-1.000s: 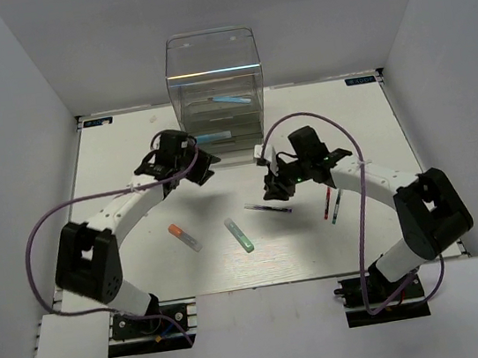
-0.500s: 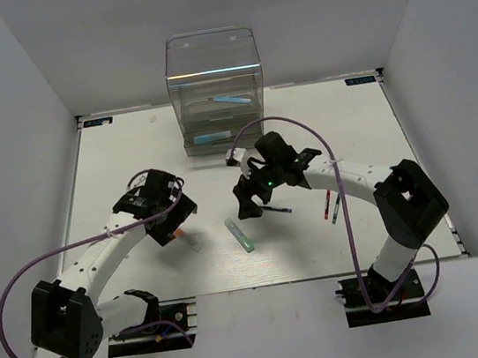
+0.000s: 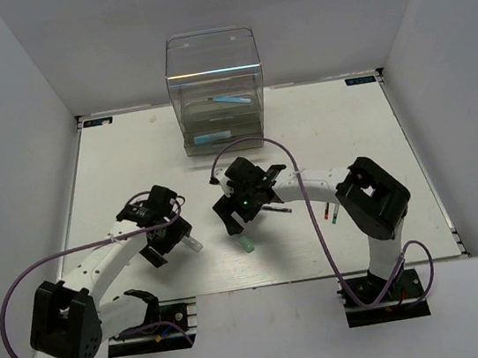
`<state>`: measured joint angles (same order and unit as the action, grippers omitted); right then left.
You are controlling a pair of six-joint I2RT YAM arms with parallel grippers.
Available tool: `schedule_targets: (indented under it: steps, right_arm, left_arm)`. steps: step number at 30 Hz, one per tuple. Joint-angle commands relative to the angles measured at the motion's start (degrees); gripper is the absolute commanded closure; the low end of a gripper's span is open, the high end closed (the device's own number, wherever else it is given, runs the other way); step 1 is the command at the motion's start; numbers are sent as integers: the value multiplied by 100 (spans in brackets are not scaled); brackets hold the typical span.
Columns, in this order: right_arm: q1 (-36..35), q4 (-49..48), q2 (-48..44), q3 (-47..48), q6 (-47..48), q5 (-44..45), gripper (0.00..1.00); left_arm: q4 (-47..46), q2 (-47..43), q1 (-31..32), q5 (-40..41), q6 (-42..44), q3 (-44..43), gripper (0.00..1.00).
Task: Sort the stationery into containers
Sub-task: Pick up the stationery from the center of the board, then place the stationery in the drawer.
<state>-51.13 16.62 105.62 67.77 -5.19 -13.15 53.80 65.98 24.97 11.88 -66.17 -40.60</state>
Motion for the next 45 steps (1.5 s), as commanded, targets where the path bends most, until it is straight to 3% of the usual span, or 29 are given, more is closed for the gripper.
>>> schedule_targets:
  steps: [1,6,12,17,22,28,36,45]
  right_arm:
    - [-265,148,64,342,-333,794,10]
    - [-669,166,213,413,-351,1288,11]
    - [-889,227,283,395,-333,1877,36]
    - [-846,438,389,413,-333,1930,44]
    - [-775,474,424,369,-211,1842,55]
    - [-714,210,108,175,158,1482,77]
    - [-617,-246,-560,158,747,1420,86]
    - [-249,-809,-640,587,1791,2175,90]
  left_arm:
    - [25,99,-19,174,-221,43,0]
    - [235,30,-19,359,-291,-18,0]
    - [236,-540,-19,412,-615,315,0]
    - [-97,-884,-19,350,-915,685,0]
    - [-317,-885,-19,297,-1081,799,0]
    - [-695,-490,-19,297,-1135,799,0]
    - [-854,55,-19,297,-1135,633,0]
    - [-1152,293,-19,297,-1187,456,0]
